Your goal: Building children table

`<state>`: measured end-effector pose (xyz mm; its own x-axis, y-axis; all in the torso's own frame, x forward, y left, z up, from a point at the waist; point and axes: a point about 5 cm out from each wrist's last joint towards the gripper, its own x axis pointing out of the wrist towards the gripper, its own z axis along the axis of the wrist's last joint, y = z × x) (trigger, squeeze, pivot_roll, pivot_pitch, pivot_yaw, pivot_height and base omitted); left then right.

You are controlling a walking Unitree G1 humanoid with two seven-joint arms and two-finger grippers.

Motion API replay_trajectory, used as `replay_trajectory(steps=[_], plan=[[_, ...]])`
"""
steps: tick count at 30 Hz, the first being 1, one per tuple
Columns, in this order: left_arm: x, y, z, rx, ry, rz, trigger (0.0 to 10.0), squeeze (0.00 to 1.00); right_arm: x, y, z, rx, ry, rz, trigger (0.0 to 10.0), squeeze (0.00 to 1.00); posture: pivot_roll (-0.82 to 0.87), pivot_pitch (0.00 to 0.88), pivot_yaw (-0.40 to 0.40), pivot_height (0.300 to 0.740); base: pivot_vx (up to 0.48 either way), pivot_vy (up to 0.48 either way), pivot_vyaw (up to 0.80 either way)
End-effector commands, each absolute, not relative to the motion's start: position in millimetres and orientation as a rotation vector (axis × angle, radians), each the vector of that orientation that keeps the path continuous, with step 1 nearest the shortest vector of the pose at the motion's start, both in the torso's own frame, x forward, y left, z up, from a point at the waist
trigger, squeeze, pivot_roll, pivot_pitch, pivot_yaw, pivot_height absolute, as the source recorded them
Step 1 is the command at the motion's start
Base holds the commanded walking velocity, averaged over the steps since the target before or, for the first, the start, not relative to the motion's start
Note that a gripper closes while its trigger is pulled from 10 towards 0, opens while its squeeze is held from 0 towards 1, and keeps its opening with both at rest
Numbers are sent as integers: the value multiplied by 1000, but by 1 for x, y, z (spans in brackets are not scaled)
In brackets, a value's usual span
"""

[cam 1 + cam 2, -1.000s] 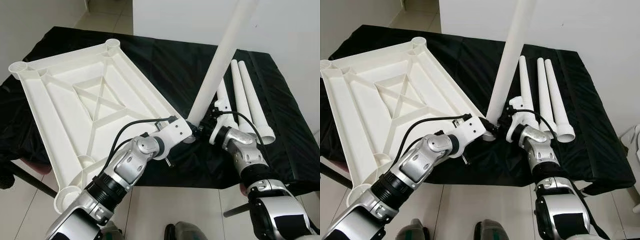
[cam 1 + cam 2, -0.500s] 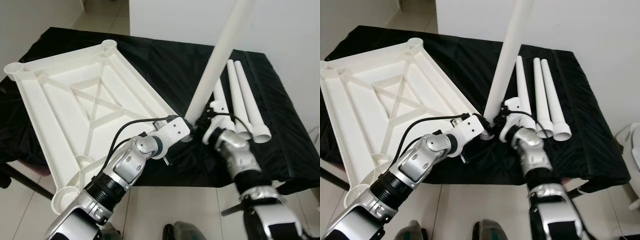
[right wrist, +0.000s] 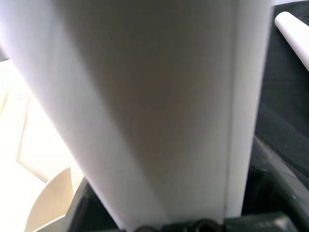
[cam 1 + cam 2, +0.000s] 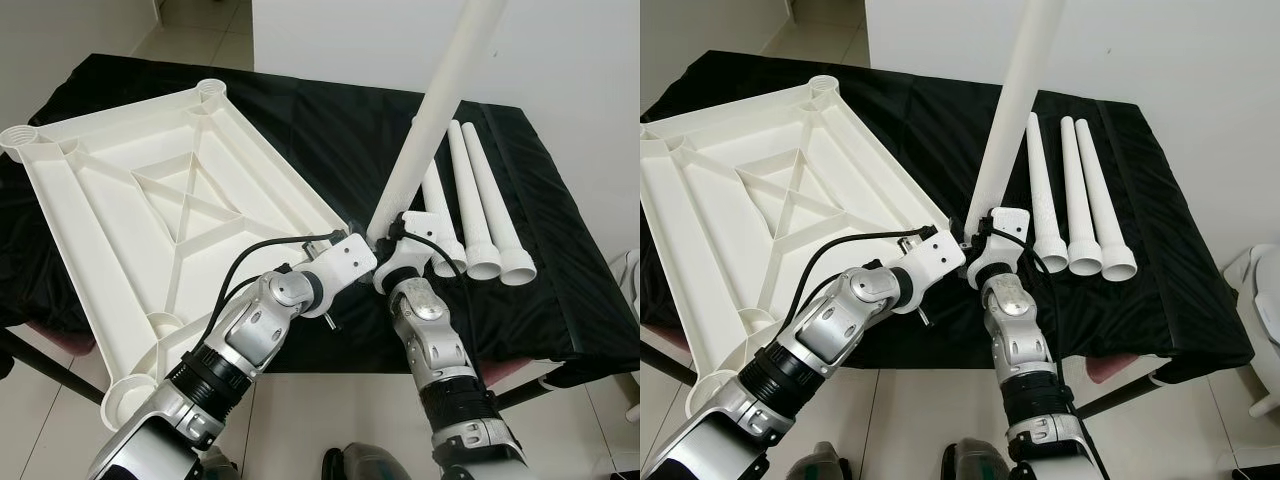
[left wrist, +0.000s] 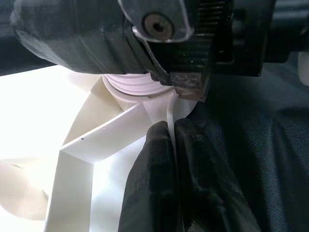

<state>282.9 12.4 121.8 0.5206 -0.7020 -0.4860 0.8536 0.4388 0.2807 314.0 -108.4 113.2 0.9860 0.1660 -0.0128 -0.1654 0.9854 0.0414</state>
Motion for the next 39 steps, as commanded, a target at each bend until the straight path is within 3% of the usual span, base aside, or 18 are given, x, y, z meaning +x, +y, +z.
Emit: replay_trajectory(steps=[1, 3, 4, 5, 7, 13, 14, 15, 16, 26, 32, 33, 39], plan=[[269, 10, 101, 555, 411, -1057, 10000, 0, 311, -146, 88, 1, 161, -9, 0, 0, -67, 17, -65, 740, 0, 0, 0], [268, 10, 101, 556, 411, -1057, 10000, 0, 310, -146, 88, -4, 161, -4, 0, 0, -64, 13, -67, 740, 0, 0, 0], [268, 10, 100, 557, 410, -1057, 10000, 0, 310, -144, 89, 20, 162, 26, 10000, 0, -64, 13, -66, 740, 0, 0, 0], [268, 10, 100, 557, 410, -1057, 10000, 0, 310, -142, 92, 47, 149, 54, 10000, 992, -66, 11, -66, 740, 0, 0, 0], [268, 9, 100, 557, 409, -1058, 10000, 0, 311, -141, 98, 85, 126, 112, 10000, 1000, -66, 10, -67, 740, 0, 0, 0], [267, 9, 100, 556, 410, -1059, 10000, 0, 317, -148, 110, 74, 79, 224, 10000, 1000, -63, 5, -67, 740, 0, 0, 0], [267, 9, 100, 556, 410, -1059, 10000, 0, 318, -150, 113, 77, 73, 279, 10000, 882, -63, 3, -66, 740, 0, 0, 0], [267, 9, 100, 556, 410, -1059, 10000, 0, 318, -150, 113, 77, 73, 279, 10000, 882, -63, 3, -66, 740, 0, 0, 0], [267, 9, 100, 556, 410, -1059, 10000, 0, 320, -150, 116, 83, 69, 343, 10000, 0, -63, 3, -66, 740, 0, 0, 0], [270, 8, 102, 561, 405, -1060, 10000, 0, 334, -151, 124, -5, 42, 640, 10000, 0, -68, 0, -53, 740, 0, 0, 0], [271, 8, 103, 559, 401, -1058, 10000, 0, 340, -148, 128, -1, 32, 724, 10000, 0, -62, 7, -47, 740, 0, 0, 0], [270, 9, 103, 559, 401, -1058, 10000, 0, 341, -148, 129, 4, 28, 759, 0, 0, -61, 10, -47, 740, 0, 0, 0], [272, 11, 103, 557, 404, -1051, 10000, 0, 341, -149, 128, 1, 25, 788, 0, 0, -59, 12, -49, 740, 0, 0, 0]])
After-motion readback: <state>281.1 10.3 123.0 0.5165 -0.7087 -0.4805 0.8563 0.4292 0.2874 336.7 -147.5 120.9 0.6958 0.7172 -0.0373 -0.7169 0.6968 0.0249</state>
